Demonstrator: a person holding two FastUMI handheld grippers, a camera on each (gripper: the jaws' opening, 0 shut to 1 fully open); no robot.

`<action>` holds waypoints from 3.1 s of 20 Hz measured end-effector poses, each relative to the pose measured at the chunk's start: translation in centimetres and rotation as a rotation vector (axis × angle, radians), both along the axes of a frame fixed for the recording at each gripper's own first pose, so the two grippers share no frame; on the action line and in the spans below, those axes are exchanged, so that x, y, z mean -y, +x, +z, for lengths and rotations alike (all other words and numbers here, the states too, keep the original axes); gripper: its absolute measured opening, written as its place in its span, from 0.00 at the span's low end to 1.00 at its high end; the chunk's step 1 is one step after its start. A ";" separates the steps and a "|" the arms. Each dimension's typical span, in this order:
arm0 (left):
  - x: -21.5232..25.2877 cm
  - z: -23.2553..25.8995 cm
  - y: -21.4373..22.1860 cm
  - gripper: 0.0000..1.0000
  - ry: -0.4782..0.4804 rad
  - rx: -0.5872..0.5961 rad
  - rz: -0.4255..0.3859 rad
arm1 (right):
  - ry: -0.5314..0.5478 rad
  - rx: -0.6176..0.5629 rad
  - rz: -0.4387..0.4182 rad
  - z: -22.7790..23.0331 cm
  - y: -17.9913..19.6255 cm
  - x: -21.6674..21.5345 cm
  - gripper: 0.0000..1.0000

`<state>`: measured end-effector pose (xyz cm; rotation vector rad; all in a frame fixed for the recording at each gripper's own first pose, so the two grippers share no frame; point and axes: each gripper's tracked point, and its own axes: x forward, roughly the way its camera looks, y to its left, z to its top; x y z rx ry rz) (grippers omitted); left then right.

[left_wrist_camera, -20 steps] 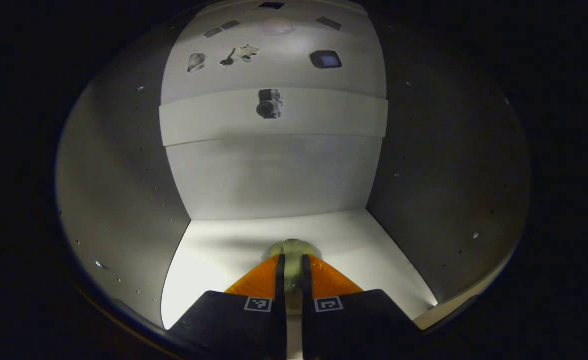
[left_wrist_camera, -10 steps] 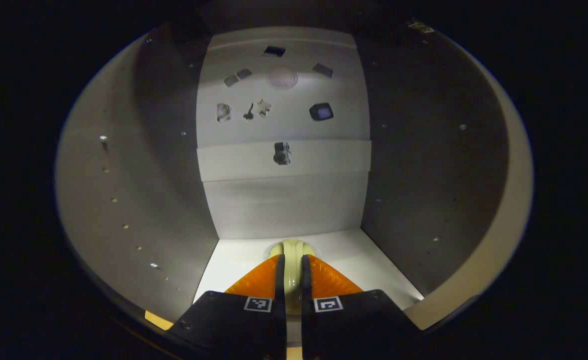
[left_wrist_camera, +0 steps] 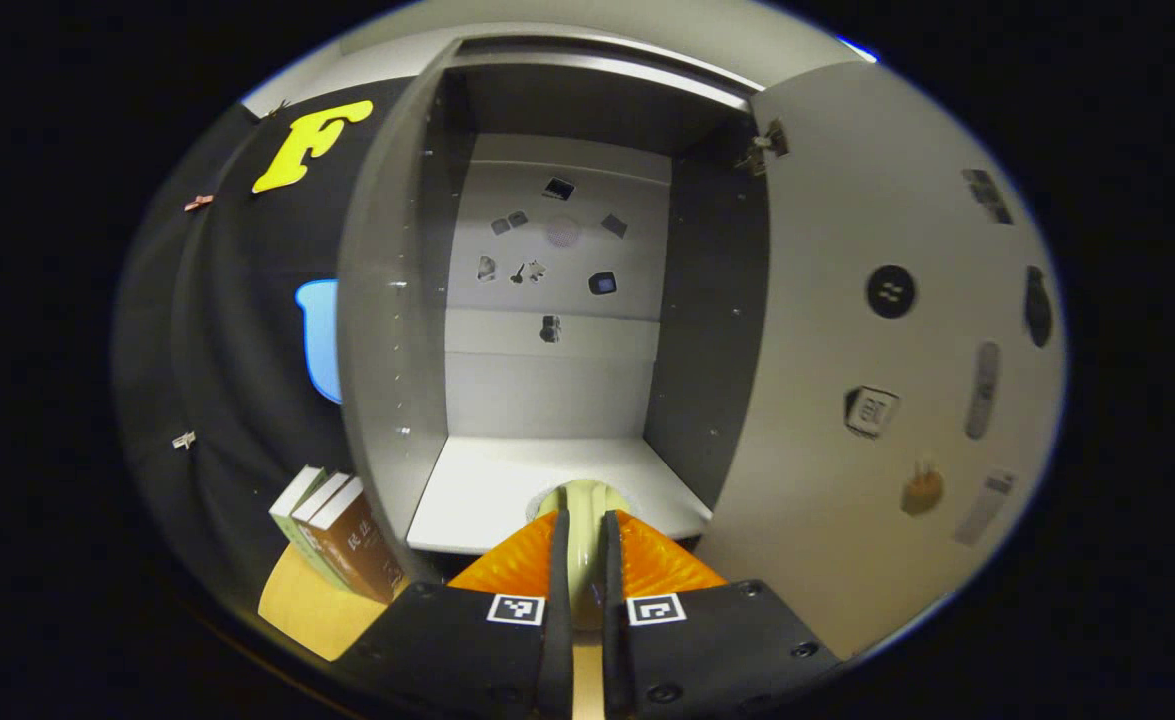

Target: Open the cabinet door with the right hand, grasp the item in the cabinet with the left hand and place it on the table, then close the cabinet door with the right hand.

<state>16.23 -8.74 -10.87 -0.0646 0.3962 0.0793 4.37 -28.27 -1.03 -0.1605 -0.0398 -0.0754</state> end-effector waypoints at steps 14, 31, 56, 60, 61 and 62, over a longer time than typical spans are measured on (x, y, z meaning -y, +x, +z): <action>5.1 -17.4 -14.9 0.16 -0.069 -0.155 0.034 | 0.052 0.083 -0.086 4.1 -8.5 -2.5 0.96; 7.0 -38.0 -19.0 0.16 -0.053 -0.276 0.096 | -0.049 0.035 -0.049 -0.8 -5.5 -1.0 0.96; 6.9 -17.4 -16.5 0.95 0.183 -0.053 0.034 | 0.126 -0.150 0.192 -3.7 -5.2 -3.5 0.96; 6.8 -6.5 -14.9 0.95 0.185 0.058 -0.001 | 0.202 -0.178 0.323 -3.5 -4.8 -6.3 0.96; 7.0 -4.2 -14.7 0.95 0.164 0.089 -0.008 | 0.209 -0.175 0.348 -3.1 -4.6 -6.6 0.96; 7.4 -1.9 -14.6 0.95 0.134 0.121 -0.016 | 0.210 -0.168 0.371 -2.8 -4.2 -7.0 0.96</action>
